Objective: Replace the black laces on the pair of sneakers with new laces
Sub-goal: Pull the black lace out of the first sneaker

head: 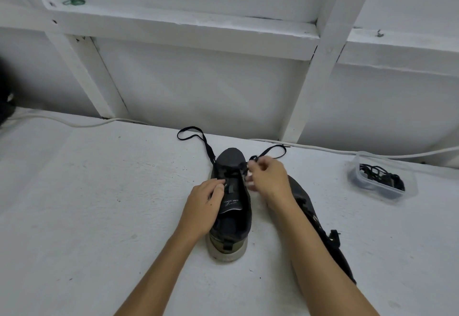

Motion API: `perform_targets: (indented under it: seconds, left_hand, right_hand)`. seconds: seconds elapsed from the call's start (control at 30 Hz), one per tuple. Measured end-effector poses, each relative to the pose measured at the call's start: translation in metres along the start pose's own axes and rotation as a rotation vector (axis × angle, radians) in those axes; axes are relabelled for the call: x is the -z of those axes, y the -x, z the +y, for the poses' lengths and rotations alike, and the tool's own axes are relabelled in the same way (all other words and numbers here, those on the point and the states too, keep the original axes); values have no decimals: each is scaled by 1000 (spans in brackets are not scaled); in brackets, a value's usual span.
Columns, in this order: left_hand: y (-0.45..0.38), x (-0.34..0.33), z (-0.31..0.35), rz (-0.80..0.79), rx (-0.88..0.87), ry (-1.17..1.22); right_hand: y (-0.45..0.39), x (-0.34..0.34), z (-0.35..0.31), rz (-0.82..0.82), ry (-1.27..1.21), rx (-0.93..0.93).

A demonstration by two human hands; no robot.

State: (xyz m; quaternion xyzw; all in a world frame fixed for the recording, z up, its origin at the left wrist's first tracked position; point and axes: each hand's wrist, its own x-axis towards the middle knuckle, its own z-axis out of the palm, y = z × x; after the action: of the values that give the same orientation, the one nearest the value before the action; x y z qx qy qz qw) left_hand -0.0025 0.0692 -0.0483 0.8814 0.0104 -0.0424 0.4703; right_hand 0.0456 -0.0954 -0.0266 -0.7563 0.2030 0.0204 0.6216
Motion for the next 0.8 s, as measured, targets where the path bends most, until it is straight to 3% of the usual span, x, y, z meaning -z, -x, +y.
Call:
perform_targets:
  seconds: [0.1,0.17,0.4,0.47,0.67,0.8]
  left_hand:
    - [1,0,0,-6,3,13]
    - [1,0,0,-4,8,31]
    - [-10,5,7,-20,54,92]
    - [-22,8,5,-6,41,5]
    - [-49,5,-6,109,-86,-212]
    - [-53,3,-8,190,-206,-333]
  right_hand:
    - [-9,10,-9,270,-258,18]
    - [-12,19,-12,368,-312,25]
    - [9,0,14,89,56,3]
    - [23,-5,16,48,103,16]
    - [54,-10,37,-94,42,71]
    - [61,-15,45,-97,50,126]
